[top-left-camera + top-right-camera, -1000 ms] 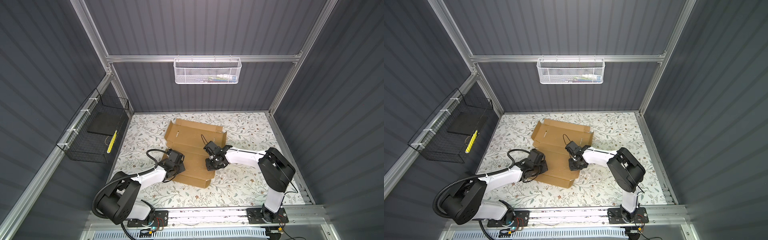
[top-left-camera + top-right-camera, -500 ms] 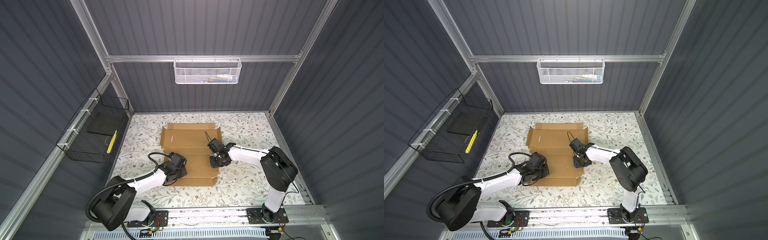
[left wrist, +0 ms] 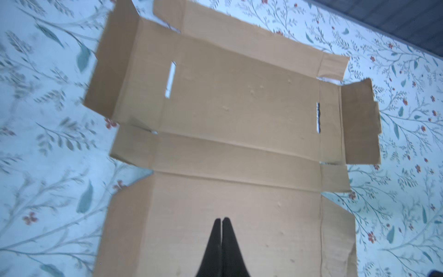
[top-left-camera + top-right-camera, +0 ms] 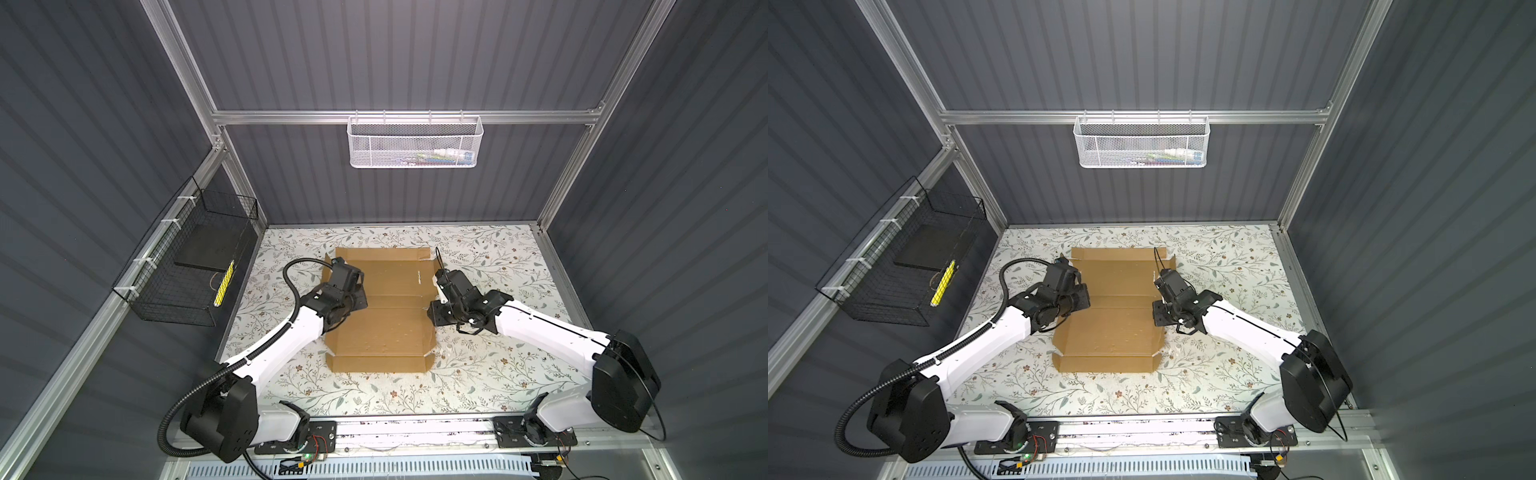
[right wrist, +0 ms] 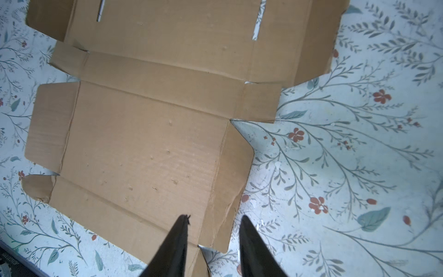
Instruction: Fold the paper box
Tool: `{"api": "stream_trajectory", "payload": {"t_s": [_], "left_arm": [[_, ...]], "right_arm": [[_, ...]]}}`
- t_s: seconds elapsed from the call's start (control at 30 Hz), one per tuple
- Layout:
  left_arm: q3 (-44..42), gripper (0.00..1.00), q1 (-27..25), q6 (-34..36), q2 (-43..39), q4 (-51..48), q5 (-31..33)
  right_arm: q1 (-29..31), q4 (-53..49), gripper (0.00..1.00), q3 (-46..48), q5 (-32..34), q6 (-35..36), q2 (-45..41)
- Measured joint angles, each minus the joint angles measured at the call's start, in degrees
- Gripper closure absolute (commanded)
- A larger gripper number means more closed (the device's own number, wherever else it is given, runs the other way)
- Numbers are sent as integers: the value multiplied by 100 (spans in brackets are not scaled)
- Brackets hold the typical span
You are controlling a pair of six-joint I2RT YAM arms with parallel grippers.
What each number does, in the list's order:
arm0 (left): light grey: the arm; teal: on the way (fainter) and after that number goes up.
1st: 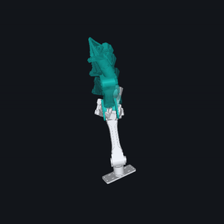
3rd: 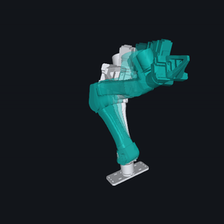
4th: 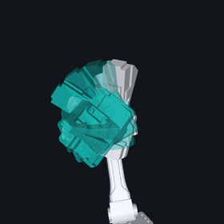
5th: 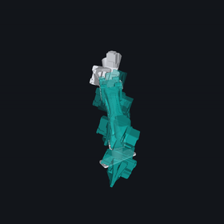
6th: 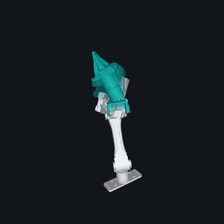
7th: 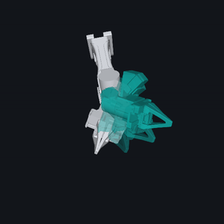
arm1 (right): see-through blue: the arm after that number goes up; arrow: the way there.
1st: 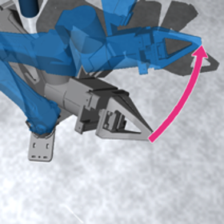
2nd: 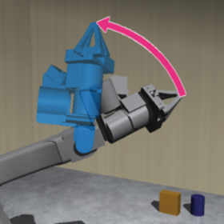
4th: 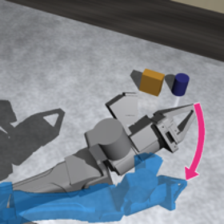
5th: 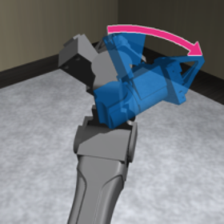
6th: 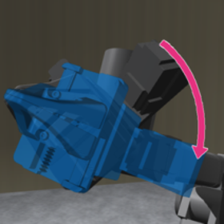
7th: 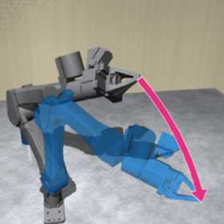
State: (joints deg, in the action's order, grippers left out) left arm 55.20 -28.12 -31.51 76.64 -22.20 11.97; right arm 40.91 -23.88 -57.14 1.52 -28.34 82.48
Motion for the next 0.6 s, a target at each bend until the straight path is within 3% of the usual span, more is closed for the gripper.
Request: {"api": "stream_trajectory", "payload": {"t_s": [0.1, 0.23, 0.43, 0.6], "left_arm": [[341, 89, 297, 525, 151, -105, 20], [789, 72, 772, 977, 503, -186, -334], [1259, 64, 1650, 1309, 1316, -186, -793], [1624, 61, 1991, 1534, 1982, -179, -951]], "right_arm": [[0, 48, 60, 66, 9, -22, -114], [0, 92, 59, 90, 20, -79, -133], [0, 382, 58, 155, 59, -116, -133], [0, 553, 57, 210, 114, -92, -131]]}}
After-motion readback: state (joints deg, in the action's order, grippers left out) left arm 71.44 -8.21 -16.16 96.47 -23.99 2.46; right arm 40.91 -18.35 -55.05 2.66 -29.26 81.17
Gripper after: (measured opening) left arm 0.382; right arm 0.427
